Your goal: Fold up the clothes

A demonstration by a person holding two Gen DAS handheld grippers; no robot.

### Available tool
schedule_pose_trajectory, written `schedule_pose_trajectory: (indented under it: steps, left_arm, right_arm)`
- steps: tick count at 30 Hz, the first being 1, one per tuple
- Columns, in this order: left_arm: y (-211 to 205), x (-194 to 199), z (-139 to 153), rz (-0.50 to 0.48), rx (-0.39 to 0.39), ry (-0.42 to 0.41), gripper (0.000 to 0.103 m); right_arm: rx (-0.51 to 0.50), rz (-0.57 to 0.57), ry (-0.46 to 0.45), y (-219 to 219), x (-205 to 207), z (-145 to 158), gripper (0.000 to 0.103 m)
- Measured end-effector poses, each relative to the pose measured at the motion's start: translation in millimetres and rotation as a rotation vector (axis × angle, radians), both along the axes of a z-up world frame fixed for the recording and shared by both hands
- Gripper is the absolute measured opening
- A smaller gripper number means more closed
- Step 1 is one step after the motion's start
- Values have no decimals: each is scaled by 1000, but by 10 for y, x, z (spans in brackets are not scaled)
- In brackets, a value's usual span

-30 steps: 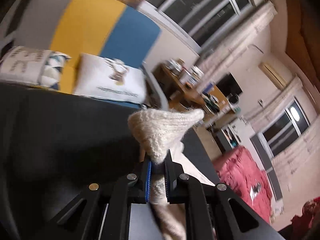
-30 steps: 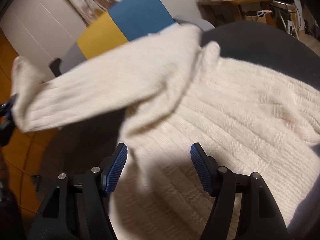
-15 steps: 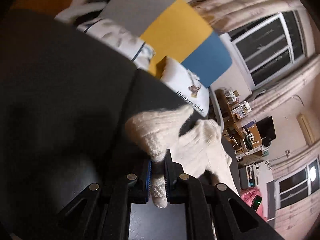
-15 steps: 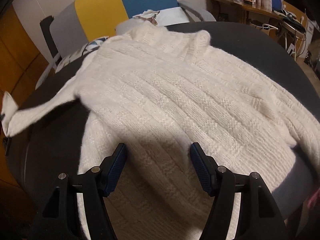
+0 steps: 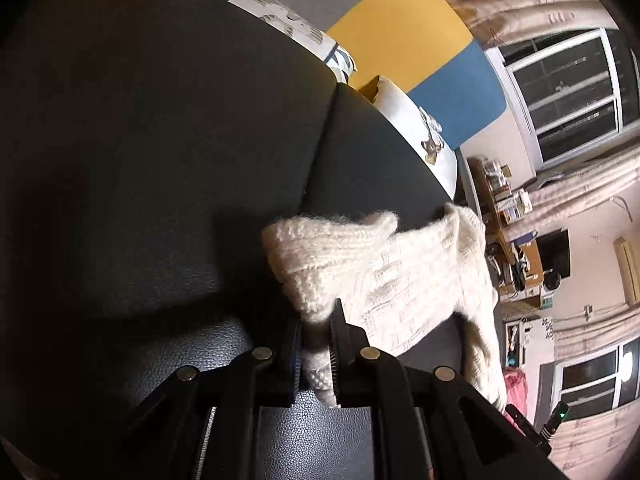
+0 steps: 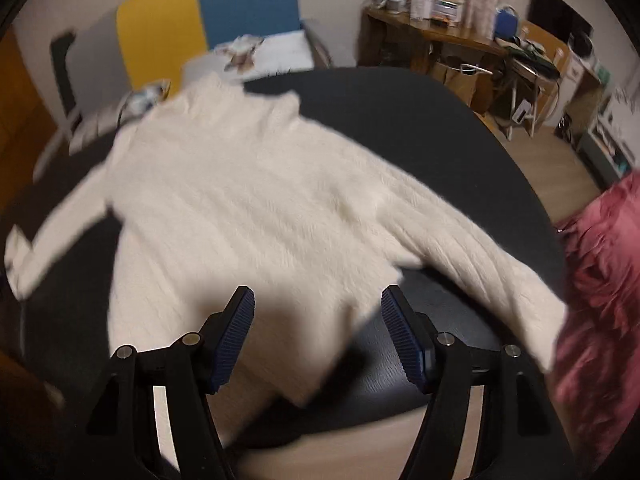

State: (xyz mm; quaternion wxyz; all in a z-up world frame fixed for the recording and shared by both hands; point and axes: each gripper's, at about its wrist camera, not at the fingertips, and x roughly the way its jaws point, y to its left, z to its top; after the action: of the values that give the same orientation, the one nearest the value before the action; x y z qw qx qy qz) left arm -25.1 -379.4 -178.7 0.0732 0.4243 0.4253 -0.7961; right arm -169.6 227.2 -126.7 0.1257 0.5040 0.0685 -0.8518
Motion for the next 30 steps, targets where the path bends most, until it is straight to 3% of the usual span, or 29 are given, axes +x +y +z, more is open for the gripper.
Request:
schedule_pose_trajectory:
  steps: [5, 10, 12, 13, 14, 15, 19, 23, 28, 30]
  left_arm:
    - [69, -52, 56, 1, -19, -7, 11]
    - [105, -73, 76, 2, -31, -27, 11]
    - [110, -74, 69, -2, -31, -33, 11]
    - [118, -78, 67, -5, -31, -34, 12]
    - [128, -85, 65, -7, -31, -34, 12]
    - [134, -91, 62, -9, -29, -33, 12]
    - [146, -120, 48, -10, -21, -30, 12]
    - [155, -125, 216, -33, -46, 20, 12]
    - [-32, -139, 669, -25, -31, 147, 12]
    - [-181, -136, 816, 7, -31, 181, 12]
  right_arm:
    - [100, 232, 29, -469, 183, -108, 69]
    - [193, 314, 3, -773, 100, -443, 69]
    - [201, 312, -12, -782, 29, -538, 56]
    - [192, 307, -20, -769, 5, -549, 43]
    - [173, 294, -23, -743, -18, -527, 15]
    - [149, 276, -23, -710, -40, -483, 10]
    - [-13, 213, -78, -585, -163, -383, 8]
    - [-314, 149, -173, -439, -212, -174, 8]
    - [-674, 309, -123, -810, 68, 673, 8]
    - [-745, 396, -127, -1151, 232, 818, 8]
